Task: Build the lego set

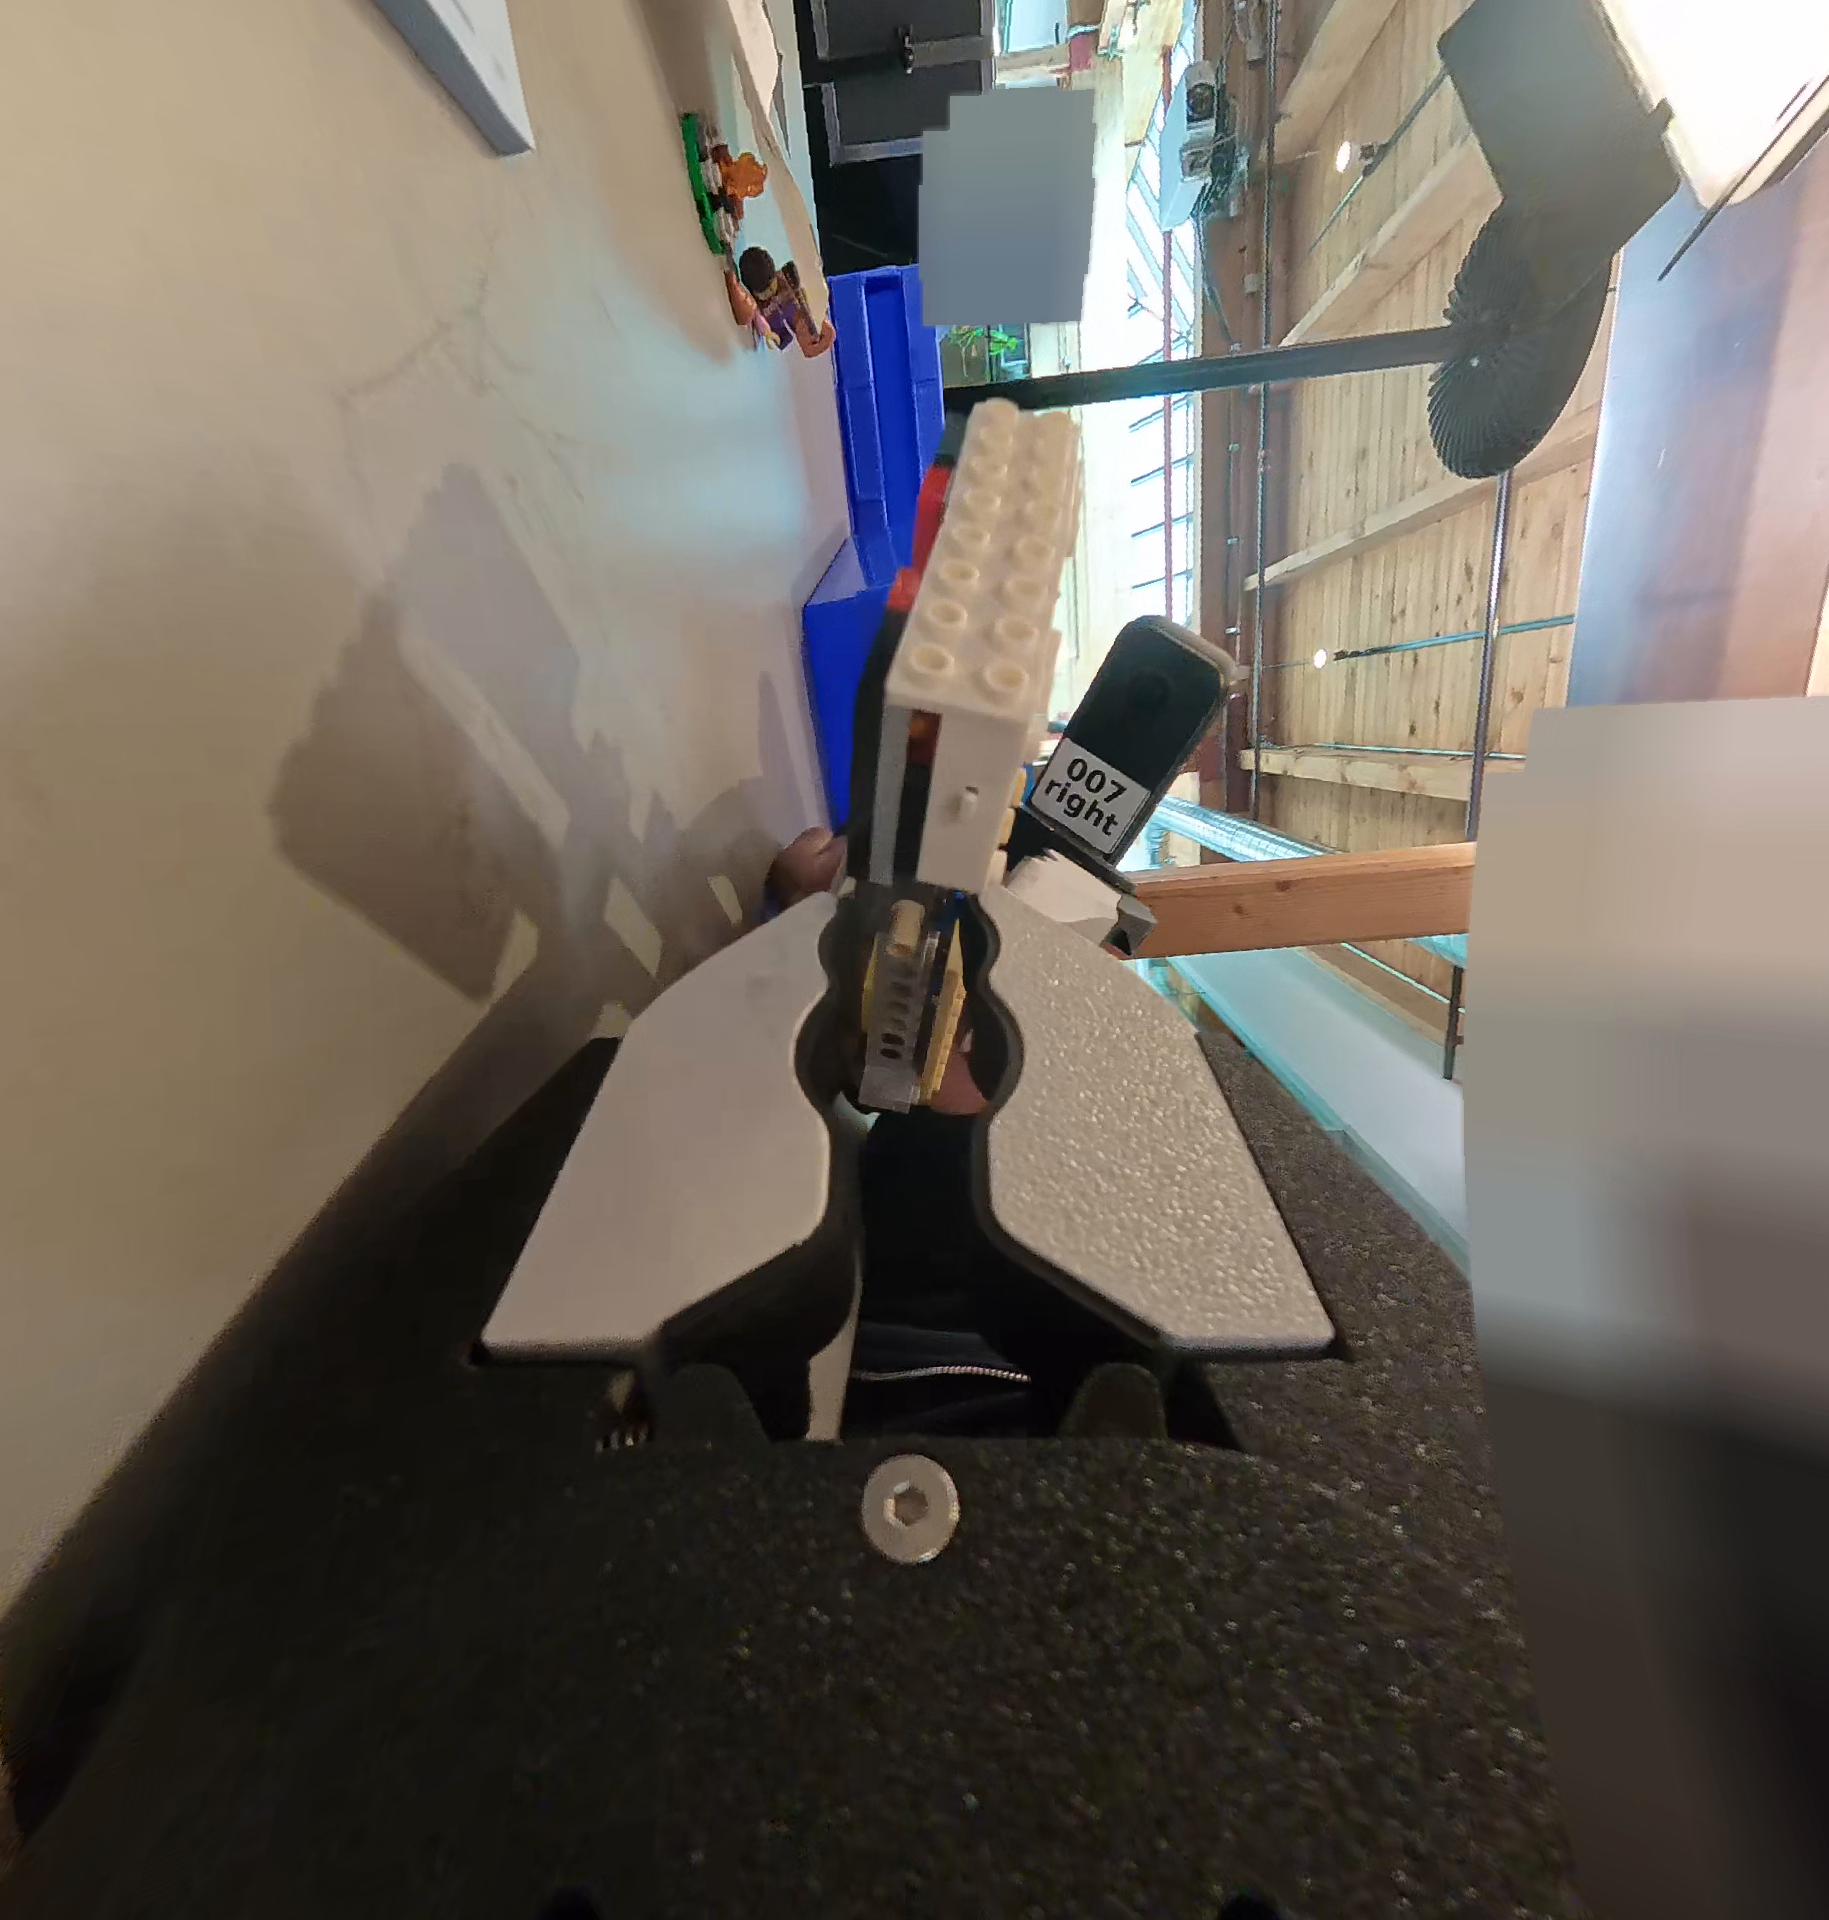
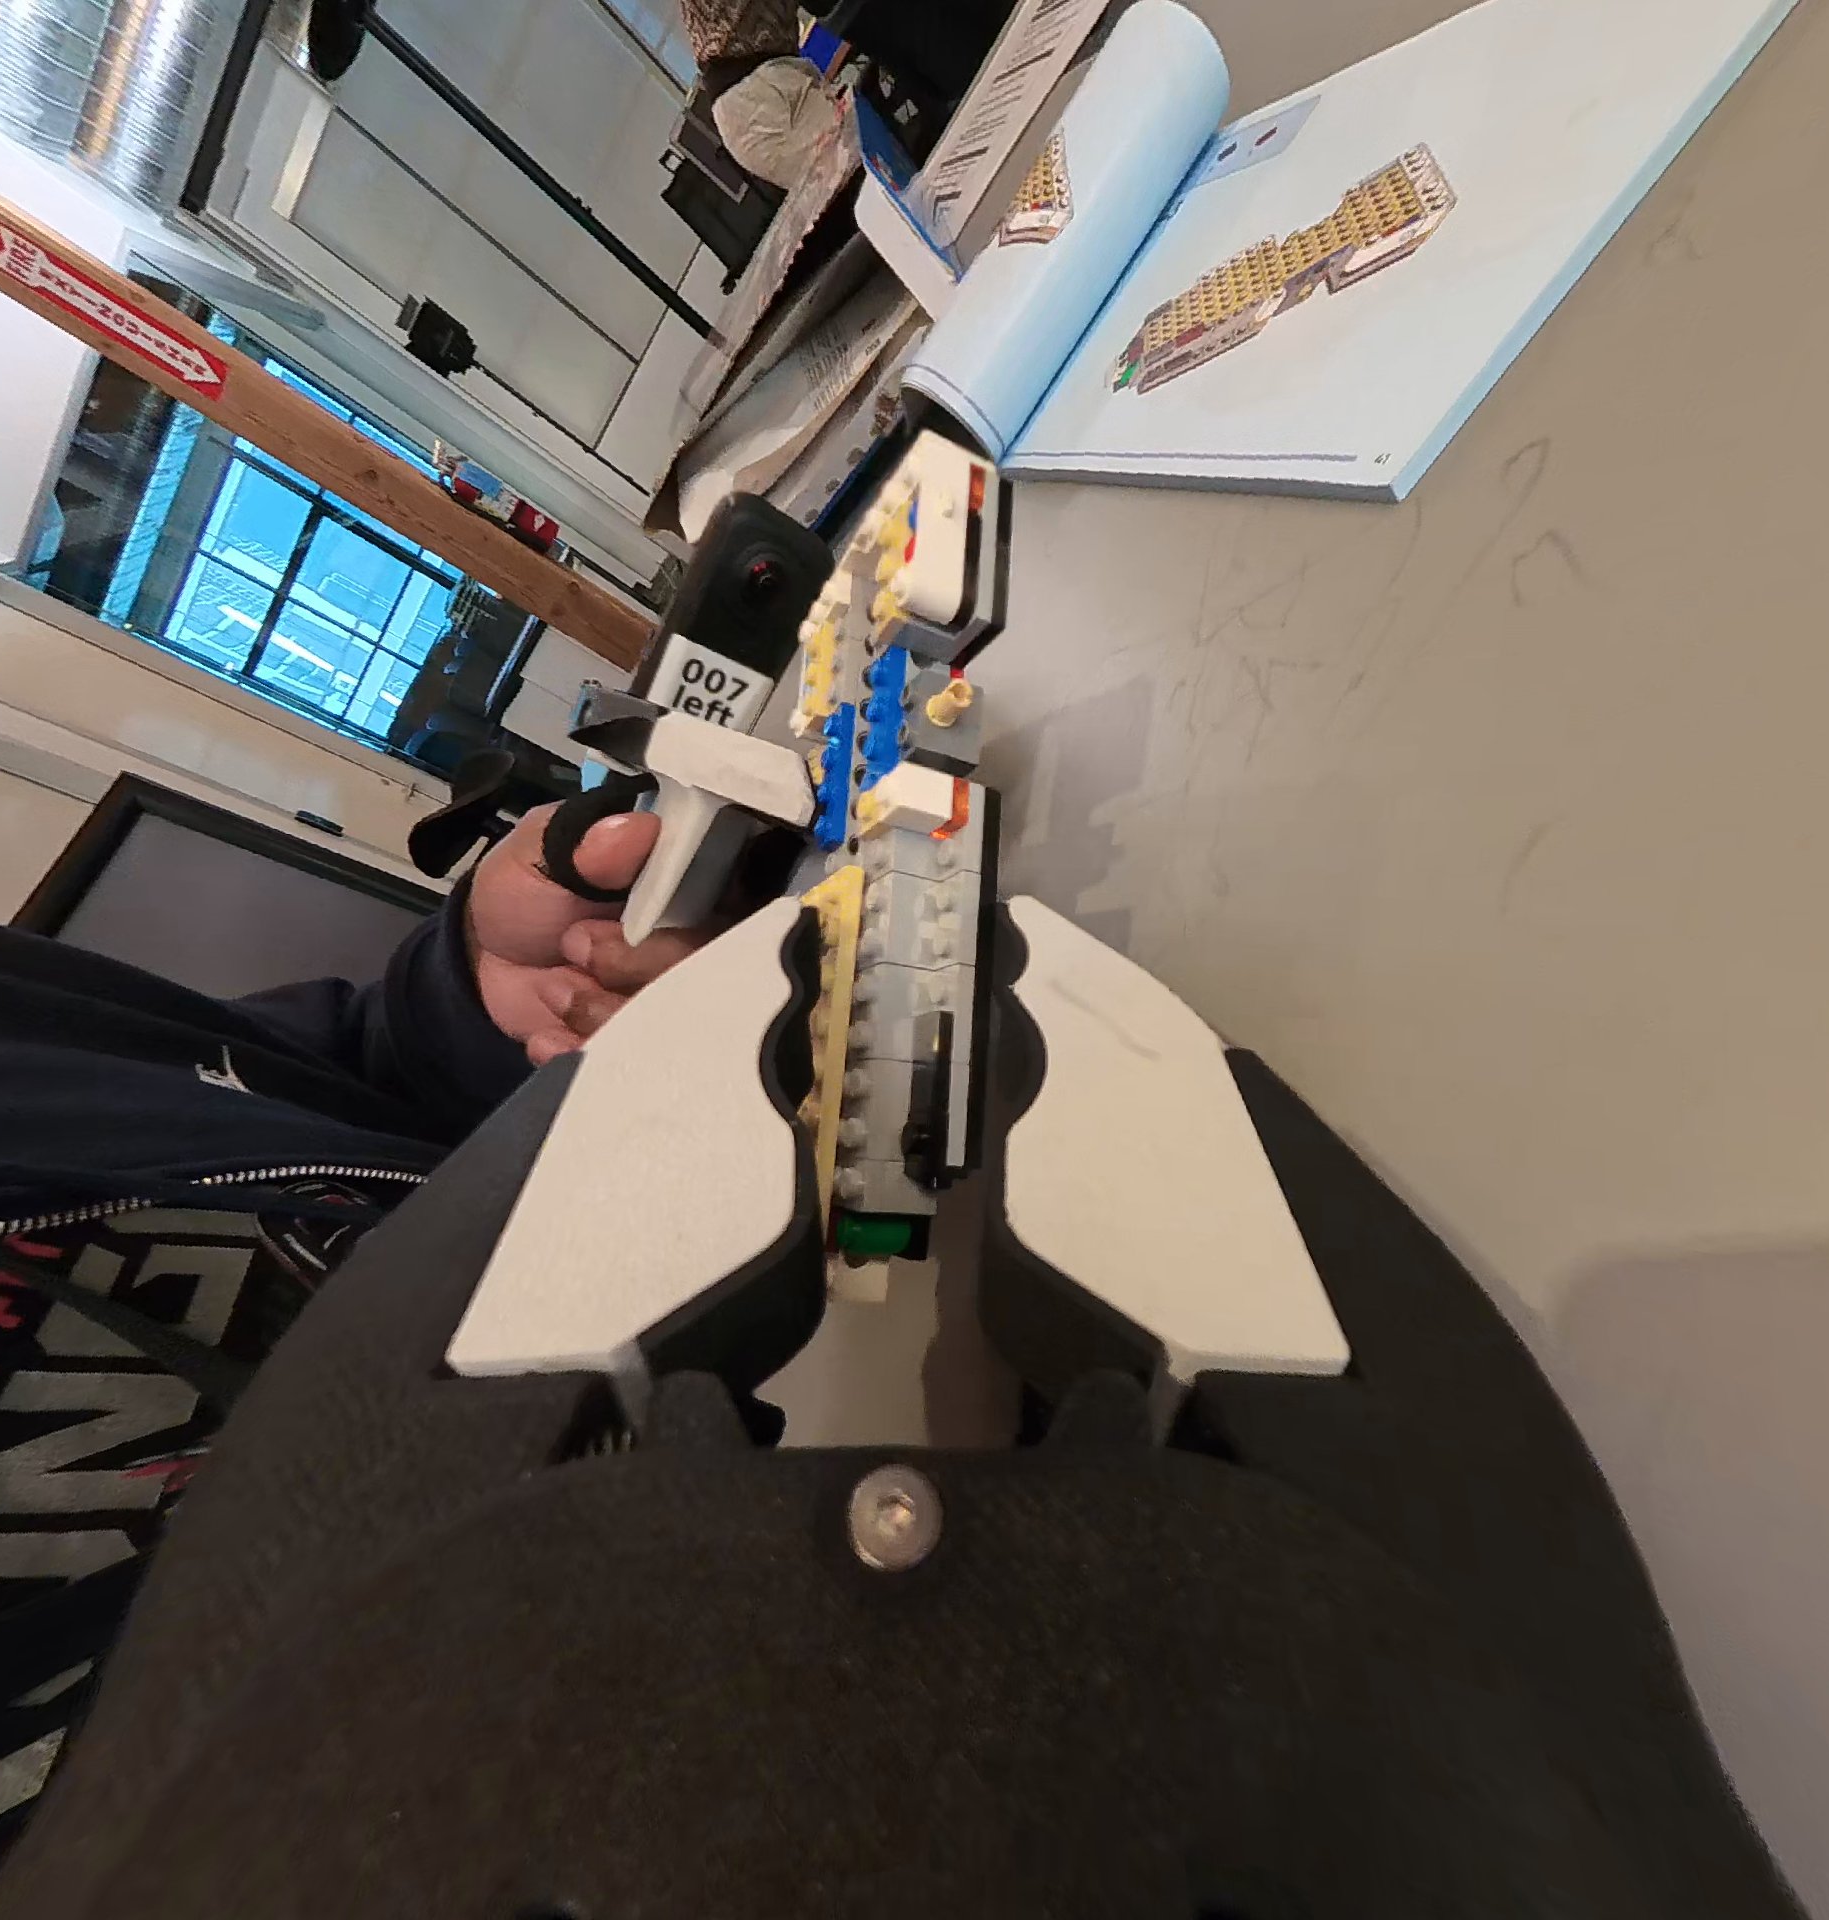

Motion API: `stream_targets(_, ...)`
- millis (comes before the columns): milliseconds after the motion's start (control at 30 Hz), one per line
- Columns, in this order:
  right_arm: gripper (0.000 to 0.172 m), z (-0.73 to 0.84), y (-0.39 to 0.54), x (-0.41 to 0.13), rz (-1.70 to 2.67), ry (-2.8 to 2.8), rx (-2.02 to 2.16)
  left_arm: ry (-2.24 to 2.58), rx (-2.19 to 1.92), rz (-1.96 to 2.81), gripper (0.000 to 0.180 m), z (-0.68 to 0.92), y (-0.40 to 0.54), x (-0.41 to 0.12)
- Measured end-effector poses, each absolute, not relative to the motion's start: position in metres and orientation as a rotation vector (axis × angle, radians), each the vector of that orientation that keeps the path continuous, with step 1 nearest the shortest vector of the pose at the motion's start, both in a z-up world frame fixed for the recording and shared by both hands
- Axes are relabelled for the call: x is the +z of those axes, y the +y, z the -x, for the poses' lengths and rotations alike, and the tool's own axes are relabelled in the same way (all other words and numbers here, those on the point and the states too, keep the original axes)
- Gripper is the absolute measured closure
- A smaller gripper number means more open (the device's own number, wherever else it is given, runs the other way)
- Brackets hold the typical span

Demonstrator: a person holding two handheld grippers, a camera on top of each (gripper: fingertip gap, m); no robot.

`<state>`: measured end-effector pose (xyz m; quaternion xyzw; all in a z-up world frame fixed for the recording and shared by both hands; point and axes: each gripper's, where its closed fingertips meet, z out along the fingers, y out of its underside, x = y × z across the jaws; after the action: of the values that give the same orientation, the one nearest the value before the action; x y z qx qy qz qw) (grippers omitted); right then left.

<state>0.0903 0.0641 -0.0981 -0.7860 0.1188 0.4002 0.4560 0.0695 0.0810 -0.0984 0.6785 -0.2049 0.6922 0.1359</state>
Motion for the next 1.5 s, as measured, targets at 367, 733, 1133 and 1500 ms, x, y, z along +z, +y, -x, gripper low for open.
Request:
stream_targets(367,0.139,-0.096,0.065,-0.105,1.983,0.292,0.913,-0.515,1.993,-1.980,0.165,-0.071,0.086,-0.103)
stream_targets(733,0.139,-0.112,0.053,-0.108,2.041,0.209,0.678,-0.603,1.937,-2.071,0.165,-0.070,0.086,-0.112)
stream_targets(1133,0.132,-0.089,0.026,-0.109,2.117,-0.259,0.291,-0.674,1.917,-2.101,0.161,-0.066,0.083,-0.113)
stream_targets(1500,0.133,-0.078,0.024,-0.116,2.156,-0.363,0.238,-0.982,1.867,-2.195,0.149,-0.033,0.084,-0.113)
